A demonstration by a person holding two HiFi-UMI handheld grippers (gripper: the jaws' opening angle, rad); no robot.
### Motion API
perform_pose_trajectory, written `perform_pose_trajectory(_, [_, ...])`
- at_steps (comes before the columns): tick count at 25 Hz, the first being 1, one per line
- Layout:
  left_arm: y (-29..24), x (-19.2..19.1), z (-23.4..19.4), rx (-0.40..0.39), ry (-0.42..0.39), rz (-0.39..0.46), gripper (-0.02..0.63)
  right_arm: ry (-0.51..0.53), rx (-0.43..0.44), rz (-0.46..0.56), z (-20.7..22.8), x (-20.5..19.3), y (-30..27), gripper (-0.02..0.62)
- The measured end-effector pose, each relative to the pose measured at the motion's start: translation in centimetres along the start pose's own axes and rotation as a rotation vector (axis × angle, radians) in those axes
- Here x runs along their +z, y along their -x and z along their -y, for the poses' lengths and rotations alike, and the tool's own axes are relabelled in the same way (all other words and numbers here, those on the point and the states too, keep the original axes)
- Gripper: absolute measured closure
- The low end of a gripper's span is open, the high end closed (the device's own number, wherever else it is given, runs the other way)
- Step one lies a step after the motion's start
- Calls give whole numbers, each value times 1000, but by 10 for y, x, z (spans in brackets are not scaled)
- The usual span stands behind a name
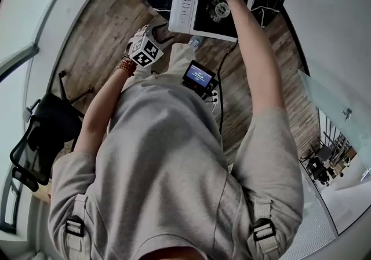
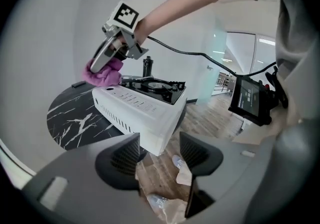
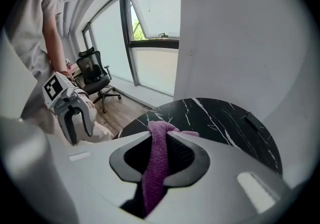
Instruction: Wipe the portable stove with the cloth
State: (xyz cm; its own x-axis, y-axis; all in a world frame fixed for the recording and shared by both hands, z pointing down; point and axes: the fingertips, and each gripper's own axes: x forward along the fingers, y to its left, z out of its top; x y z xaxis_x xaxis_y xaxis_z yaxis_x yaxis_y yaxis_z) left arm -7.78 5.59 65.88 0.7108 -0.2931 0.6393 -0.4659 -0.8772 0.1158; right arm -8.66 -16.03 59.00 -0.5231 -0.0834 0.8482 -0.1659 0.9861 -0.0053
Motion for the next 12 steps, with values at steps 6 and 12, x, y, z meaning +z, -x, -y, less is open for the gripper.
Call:
perform_pose_trajectory(6, [-11,6,-6,-25,-16,24,365,9,-9,-40,11,-13,-23,517])
perform_pose_trajectory(12, [-20,7,-5,-43,-28,12,368,-38,11,-57,10,-24,-36,515])
